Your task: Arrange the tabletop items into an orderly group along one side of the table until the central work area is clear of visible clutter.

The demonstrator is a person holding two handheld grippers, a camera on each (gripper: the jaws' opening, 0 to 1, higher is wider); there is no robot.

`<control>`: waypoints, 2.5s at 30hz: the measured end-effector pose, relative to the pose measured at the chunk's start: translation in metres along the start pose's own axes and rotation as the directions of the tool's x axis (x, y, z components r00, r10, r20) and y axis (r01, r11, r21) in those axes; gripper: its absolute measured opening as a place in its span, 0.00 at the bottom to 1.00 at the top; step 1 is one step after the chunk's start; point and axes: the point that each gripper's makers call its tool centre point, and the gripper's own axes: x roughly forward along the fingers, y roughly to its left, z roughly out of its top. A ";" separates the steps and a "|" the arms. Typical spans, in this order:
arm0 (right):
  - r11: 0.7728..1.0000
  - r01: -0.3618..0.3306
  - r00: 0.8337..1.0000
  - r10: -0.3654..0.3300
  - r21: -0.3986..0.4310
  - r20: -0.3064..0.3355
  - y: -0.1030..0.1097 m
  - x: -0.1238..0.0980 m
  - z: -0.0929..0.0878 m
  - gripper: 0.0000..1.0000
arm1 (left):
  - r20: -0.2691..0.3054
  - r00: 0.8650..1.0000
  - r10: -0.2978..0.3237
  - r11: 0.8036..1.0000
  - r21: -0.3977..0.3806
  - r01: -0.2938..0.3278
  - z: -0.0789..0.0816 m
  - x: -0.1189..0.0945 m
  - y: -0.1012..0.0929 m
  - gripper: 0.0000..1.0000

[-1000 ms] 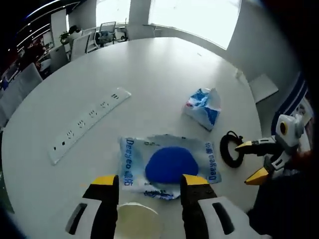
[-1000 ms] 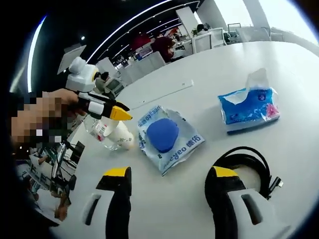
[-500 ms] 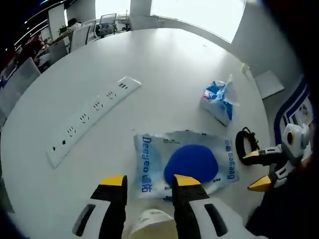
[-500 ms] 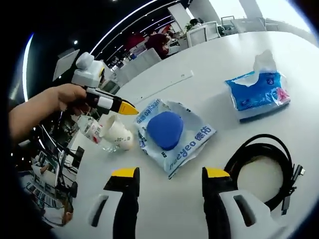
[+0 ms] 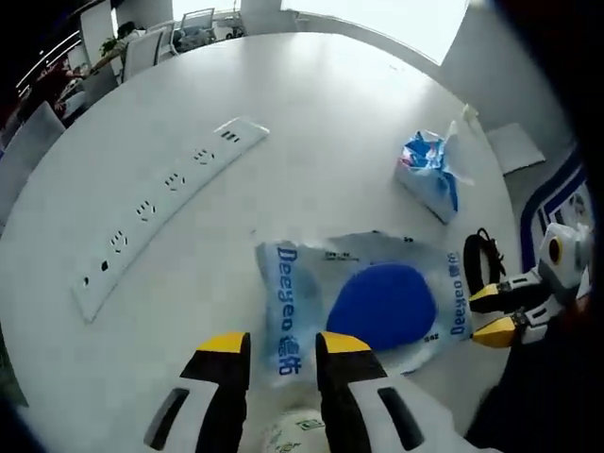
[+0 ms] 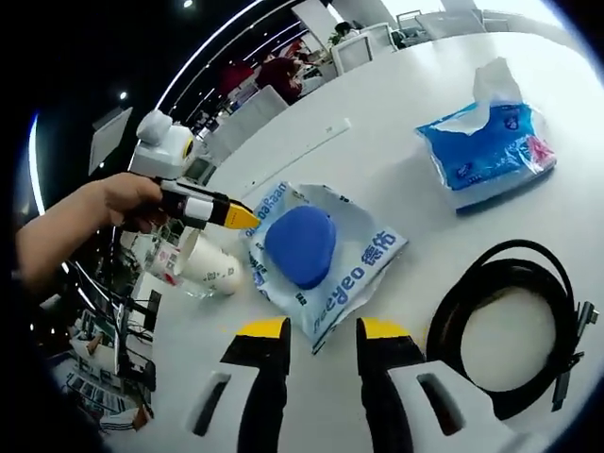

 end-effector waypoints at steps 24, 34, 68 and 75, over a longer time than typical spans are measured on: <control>1.000 -0.008 0.999 0.009 0.029 -0.040 -0.004 0.007 -0.002 0.00 | -0.012 0.999 -0.035 0.999 -0.019 0.035 0.004 0.012 -0.002 0.03; 1.000 0.007 1.000 -0.007 0.003 0.018 -0.008 -0.007 0.015 0.00 | 0.022 0.999 -0.036 0.999 -0.009 0.036 0.014 -0.003 -0.010 0.01; 0.978 0.030 0.998 -0.016 -0.209 0.067 -0.037 -0.039 0.080 0.00 | 0.095 0.995 0.004 0.994 -0.109 0.007 0.008 -0.049 -0.049 0.00; 0.963 0.030 0.998 -0.016 -0.267 0.055 -0.043 -0.033 0.093 0.00 | 0.083 0.997 0.012 0.987 -0.163 0.002 0.002 -0.051 -0.054 0.00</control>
